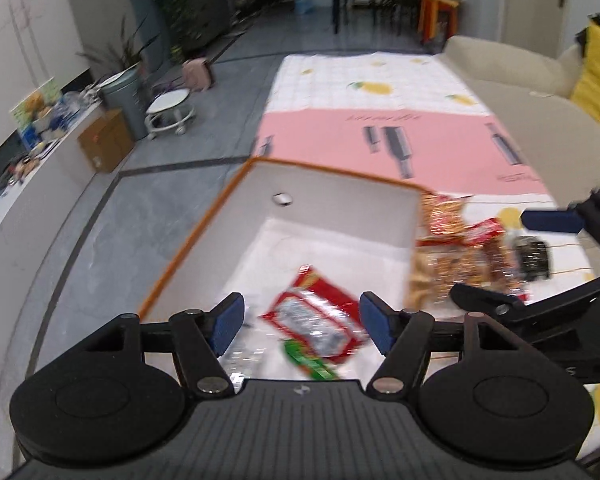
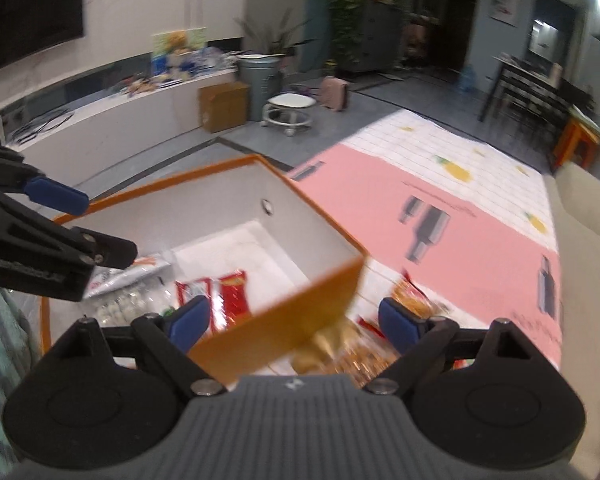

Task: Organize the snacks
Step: 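Move both tools back toward the remaining snacks, then grasp the small clear nut bag with the left tool while the right tool grasps the clear red-date bag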

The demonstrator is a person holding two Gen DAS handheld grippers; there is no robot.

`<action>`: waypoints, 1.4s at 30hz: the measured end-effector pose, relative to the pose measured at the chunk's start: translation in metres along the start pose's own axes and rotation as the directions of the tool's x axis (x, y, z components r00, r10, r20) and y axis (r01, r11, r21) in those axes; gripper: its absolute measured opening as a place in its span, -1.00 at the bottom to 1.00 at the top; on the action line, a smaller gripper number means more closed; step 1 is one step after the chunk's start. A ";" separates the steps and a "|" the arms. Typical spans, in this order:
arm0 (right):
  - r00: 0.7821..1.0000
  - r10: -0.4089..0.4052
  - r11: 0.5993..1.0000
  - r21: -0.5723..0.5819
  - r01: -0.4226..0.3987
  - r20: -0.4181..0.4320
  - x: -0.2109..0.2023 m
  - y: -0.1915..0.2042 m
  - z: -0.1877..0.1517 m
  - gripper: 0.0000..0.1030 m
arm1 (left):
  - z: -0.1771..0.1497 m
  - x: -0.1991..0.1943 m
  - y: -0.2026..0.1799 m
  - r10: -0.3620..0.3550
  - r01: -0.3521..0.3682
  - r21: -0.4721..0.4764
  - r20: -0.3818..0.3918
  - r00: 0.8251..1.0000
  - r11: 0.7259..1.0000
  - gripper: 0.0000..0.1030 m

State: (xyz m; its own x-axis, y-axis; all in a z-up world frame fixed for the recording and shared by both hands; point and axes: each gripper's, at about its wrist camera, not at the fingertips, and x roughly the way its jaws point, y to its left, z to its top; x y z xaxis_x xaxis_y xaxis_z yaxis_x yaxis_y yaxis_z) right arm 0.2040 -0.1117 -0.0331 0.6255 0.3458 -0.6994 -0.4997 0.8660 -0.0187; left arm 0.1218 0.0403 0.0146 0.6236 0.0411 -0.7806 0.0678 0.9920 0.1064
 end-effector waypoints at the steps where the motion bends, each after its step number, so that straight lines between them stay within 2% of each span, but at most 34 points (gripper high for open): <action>1: 1.000 -0.009 1.000 0.021 0.009 -0.003 -0.005 -0.004 -0.006 0.72 | -0.001 -0.001 -0.007 -0.013 0.013 0.003 0.006 1.000 1.000 0.51; 7: 0.997 -0.070 0.991 0.117 0.071 -0.016 -0.029 -0.028 -0.045 0.72 | -0.012 -0.003 -0.046 -0.105 0.105 0.010 0.017 0.994 0.994 0.51; 12: 0.994 -0.100 0.974 0.201 0.106 -0.040 -0.046 -0.050 -0.083 0.72 | -0.024 0.005 -0.076 -0.155 0.156 0.042 -0.011 0.988 0.987 0.51; 17: 0.991 -0.117 0.955 0.265 0.131 -0.067 -0.043 -0.068 -0.120 0.67 | -0.038 0.021 -0.100 -0.178 0.184 0.105 -0.061 0.982 0.977 0.51; 20: 0.993 -0.109 0.956 0.270 0.119 -0.054 -0.037 -0.073 -0.135 0.58 | -0.045 0.031 -0.111 -0.170 0.180 0.122 -0.087 0.982 0.976 0.51; 24: 0.995 -0.092 0.960 0.263 0.099 -0.036 -0.023 -0.076 -0.141 0.50 | -0.045 0.046 -0.116 -0.173 0.179 0.055 -0.095 0.980 0.982 0.51; 28: 0.996 -0.087 0.976 0.199 0.084 0.006 -0.009 -0.074 -0.140 0.42 | -0.044 0.064 -0.121 -0.172 0.175 0.010 -0.109 0.979 0.985 0.51; 31: 0.996 -0.084 0.984 0.163 0.079 0.025 0.004 -0.074 -0.137 0.28 | -0.044 0.075 -0.120 -0.162 0.157 -0.043 -0.138 0.977 0.987 0.50; 37: 0.998 -0.051 0.984 0.174 0.044 0.034 0.025 -0.078 -0.129 0.23 | -0.043 0.092 -0.107 -0.178 0.138 -0.228 -0.165 0.970 0.964 0.50; 42: 0.999 -0.027 0.988 0.151 0.023 0.025 0.040 -0.076 -0.121 0.17 | -0.041 0.104 -0.101 -0.179 0.110 -0.318 -0.200 0.963 0.942 0.47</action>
State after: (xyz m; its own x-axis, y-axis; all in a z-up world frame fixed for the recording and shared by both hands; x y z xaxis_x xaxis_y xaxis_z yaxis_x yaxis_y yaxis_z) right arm 0.1949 -0.2070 -0.1461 0.6534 0.3309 -0.6809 -0.3887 0.9184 0.0735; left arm 0.1475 -0.0510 -0.1024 0.4332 -0.1146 -0.8940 -0.1153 0.9767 -0.1811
